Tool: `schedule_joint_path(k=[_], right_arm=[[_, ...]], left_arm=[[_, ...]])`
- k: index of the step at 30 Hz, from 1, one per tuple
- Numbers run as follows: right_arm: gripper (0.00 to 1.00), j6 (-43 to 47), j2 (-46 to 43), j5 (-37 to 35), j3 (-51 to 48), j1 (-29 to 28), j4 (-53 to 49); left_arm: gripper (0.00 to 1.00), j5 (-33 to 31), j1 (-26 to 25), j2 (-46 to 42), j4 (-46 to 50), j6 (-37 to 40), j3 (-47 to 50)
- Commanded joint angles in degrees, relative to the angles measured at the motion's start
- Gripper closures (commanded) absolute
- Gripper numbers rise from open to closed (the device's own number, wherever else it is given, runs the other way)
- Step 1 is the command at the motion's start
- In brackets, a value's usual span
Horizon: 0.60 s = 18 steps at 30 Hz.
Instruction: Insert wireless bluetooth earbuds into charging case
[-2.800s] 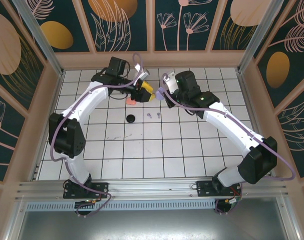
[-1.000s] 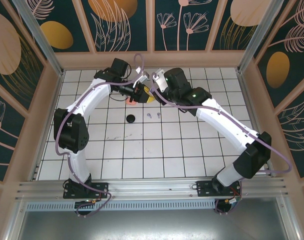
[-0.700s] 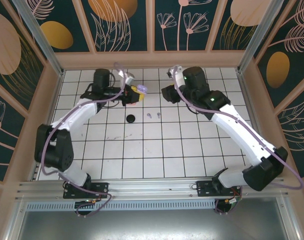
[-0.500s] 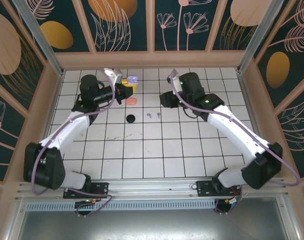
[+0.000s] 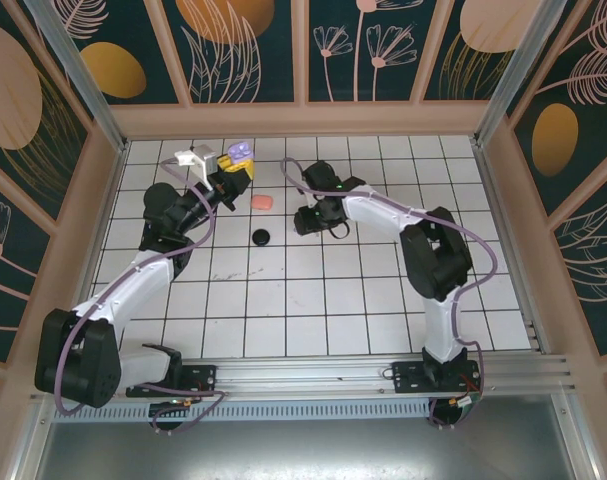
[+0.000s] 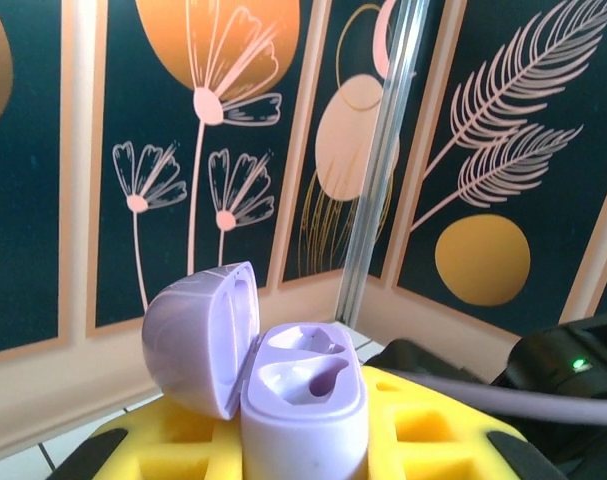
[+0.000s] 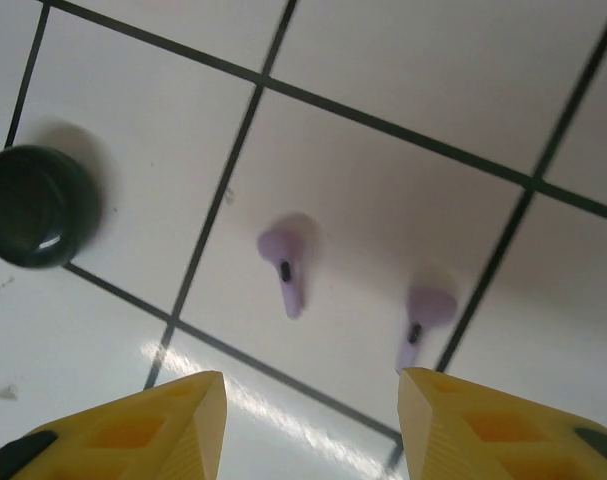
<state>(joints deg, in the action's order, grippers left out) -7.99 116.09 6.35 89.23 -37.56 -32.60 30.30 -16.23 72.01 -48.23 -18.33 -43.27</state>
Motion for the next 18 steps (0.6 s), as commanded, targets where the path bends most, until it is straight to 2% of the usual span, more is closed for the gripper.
schedule_joint_path(k=[1, 10, 18], right_arm=[[0.5, 1.1, 3.1, -3.3, 5.6, -1.6, -4.6], [0.51, 2.6, 12.6, -8.7, 16.2, -3.5, -10.5], [0.54, 3.7, 14.9, -8.5, 17.0, -3.7, -11.1]], left_arm=[[1.0, -1.9, -0.1, -1.7, -5.2, -1.2, 0.6], [1.0, -2.4, -0.1, -2.1, -6.3, -0.8, 1.1], [1.0, -2.1, -0.1, -2.5, -6.0, -0.4, 1.0]])
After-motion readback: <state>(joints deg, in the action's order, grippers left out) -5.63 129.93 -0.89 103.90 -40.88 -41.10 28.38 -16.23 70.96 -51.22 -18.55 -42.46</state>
